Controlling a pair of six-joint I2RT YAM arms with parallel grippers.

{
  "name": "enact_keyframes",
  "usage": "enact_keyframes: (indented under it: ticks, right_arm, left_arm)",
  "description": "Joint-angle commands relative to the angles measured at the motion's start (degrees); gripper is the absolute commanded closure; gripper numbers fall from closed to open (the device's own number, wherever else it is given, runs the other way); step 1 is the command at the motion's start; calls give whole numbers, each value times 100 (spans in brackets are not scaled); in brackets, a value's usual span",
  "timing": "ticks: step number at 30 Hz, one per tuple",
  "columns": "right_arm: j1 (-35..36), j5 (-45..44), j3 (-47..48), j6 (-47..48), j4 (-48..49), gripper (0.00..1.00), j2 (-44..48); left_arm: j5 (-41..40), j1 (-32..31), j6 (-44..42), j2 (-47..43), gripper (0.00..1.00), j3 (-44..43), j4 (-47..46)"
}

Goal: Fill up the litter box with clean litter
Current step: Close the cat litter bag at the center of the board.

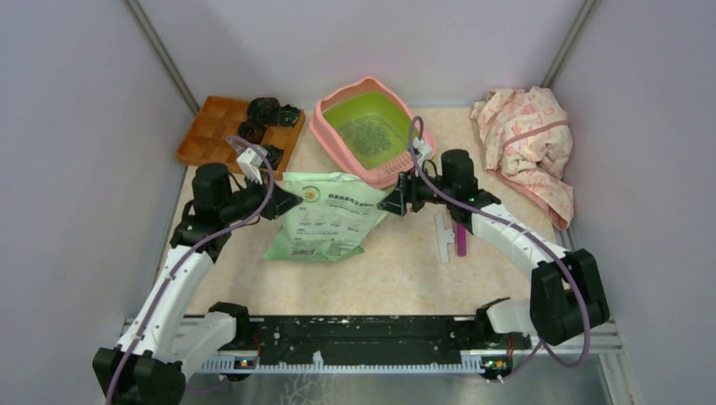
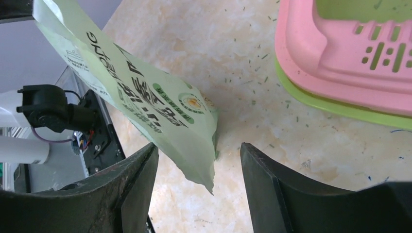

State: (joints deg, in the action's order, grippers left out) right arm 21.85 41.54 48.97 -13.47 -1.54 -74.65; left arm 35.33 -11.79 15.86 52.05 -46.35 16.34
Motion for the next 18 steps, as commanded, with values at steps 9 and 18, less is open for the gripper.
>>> enact_keyframes:
  ticks: [9,18]
  right_arm:
    - [249,917,-150,-493,2454,39,-523]
    - [576,11,-143,291,1737,65,-548]
  left_arm:
    - [-26,-7,-60,6,100,-83,-151]
    - [-358,-1,143,171,100,-139,-149]
